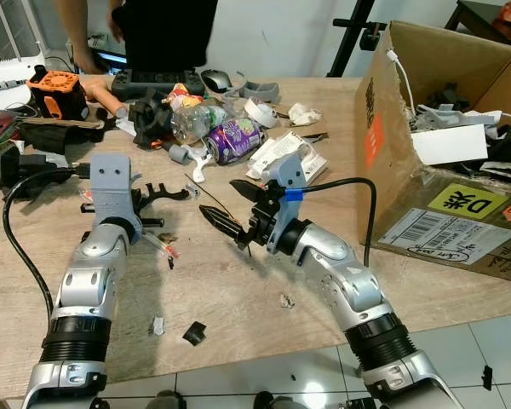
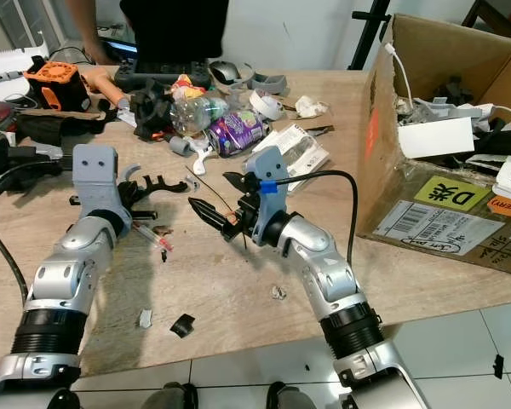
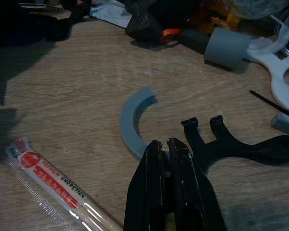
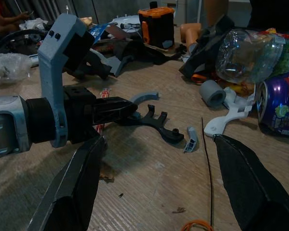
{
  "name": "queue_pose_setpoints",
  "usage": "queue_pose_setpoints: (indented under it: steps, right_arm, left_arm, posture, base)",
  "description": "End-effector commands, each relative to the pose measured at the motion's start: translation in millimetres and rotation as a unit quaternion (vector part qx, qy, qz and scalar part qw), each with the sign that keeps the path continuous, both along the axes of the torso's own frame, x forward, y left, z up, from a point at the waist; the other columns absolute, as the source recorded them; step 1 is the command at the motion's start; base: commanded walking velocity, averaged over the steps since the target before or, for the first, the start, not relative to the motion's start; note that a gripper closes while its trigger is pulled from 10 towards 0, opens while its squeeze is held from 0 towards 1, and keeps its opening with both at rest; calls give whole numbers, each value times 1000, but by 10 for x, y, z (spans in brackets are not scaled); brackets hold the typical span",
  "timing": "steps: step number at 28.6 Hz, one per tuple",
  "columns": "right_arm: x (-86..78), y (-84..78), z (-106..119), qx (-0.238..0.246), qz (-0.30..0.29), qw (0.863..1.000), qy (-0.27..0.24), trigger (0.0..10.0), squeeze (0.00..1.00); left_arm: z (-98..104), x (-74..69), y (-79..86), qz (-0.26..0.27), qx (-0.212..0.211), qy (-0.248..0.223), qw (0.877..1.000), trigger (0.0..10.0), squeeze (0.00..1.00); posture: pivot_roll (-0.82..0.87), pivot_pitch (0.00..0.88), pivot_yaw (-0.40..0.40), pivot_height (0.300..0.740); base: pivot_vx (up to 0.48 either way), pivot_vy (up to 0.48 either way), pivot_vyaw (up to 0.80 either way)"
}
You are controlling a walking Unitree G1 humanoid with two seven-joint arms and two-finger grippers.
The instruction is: Picking trash to rubbish bin
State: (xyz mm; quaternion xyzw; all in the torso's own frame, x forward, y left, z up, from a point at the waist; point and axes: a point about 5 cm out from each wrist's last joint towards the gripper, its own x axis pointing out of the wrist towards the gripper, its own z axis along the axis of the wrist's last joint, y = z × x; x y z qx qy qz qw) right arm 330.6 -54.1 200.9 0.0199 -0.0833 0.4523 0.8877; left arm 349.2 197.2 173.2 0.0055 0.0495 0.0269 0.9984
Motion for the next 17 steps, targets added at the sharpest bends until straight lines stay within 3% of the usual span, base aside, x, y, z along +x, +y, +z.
queue_pose_setpoints:
  steps: [1, 6, 9, 12, 17]
  right_arm:
    - [-14, -22, -27, -5, -1, 1000, 5, 10000, 0]
    - [6, -31, -11, -3, -3, 1000, 5, 10000, 0]
    - [2, -33, -7, -3, -3, 1000, 4, 10000, 0]
    - [10, -35, -10, -2, -4, 1000, 4, 10000, 0]
    - [12, -29, -9, 1, -4, 1000, 6, 10000, 0]
  left_arm:
    - [-287, -66, -6, -4, -19, 56, 998, 0, 0]
    - [-109, -36, 1, -15, -44, -1, 999, 0, 0]
    - [4, -36, 18, -16, -82, -38, 996, 0, 0]
    - [206, -36, 63, -23, -150, -105, 983, 0, 0]
    - [270, -45, 78, -37, -149, -125, 980, 0, 0]
  posture:
    - [48, 229, -77, 740]
    - [53, 236, -79, 740]
    - [49, 227, -79, 740]
    - [51, 234, -78, 740]
    - [59, 232, -79, 740]
  base:
    - [0, 0, 0]
    - [0, 0, 0]
    - [0, 0, 0]
    - [0, 0, 0]
    - [0, 0, 0]
